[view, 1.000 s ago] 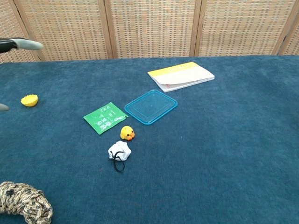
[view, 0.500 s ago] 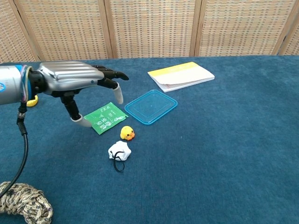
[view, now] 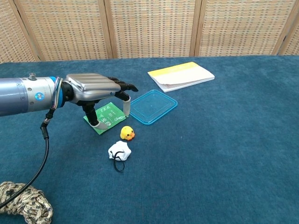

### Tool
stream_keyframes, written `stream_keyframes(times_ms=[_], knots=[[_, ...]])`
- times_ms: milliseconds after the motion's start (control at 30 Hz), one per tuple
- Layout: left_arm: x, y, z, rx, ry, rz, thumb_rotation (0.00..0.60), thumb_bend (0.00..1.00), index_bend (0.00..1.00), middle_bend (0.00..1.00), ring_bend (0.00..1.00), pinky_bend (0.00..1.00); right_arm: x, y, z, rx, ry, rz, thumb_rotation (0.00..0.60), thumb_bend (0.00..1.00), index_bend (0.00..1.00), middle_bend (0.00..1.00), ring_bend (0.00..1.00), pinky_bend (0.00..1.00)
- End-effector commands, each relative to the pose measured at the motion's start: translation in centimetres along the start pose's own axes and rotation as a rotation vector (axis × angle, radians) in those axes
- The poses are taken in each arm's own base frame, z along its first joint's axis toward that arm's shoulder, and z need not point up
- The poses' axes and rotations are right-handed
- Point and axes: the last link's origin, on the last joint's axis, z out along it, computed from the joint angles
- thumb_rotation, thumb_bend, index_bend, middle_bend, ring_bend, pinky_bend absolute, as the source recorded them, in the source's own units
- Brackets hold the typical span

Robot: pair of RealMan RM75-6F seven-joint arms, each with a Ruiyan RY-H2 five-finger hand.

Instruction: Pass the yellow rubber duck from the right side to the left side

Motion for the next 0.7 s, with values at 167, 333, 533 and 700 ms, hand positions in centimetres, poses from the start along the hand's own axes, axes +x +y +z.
stream_keyframes(times_ms=[167,333,533,700], knots=[[-0.9,1.0,0.9,-0.019,-0.015,0.019,0.600,0.27,0.36,0.00,0.00,0.00,-0.3,-0.2,0.0,0.006,-0.004,-0.017,0.600,0.00,0.05,0.00,0.00,0.00],[-1.1,1.8,1.6,-0.028,-0.014,0.014,0.600,0.28,0.36,0.00,0.00,0.00,-0.2,-0.1,0.1,0.001,0.003,-0.010,0.600,0.00,0.05,0.00,0.00,0.00],[-1.4,2.5,2.2,-0.035,-0.008,0.040,0.600,0.29,0.39,0.00,0.00,0.00,-0.1,0.2,0.1,-0.003,0.002,-0.006,0.600,0.00,0.05,0.00,0.00,0.00],[-1.6,2.9,2.5,-0.034,-0.011,0.039,0.600,0.29,0.40,0.00,0.00,0.00,0.0,0.4,0.2,-0.006,0.004,0.001,0.600,0.00,0.06,0.00,0.00,0.00]])
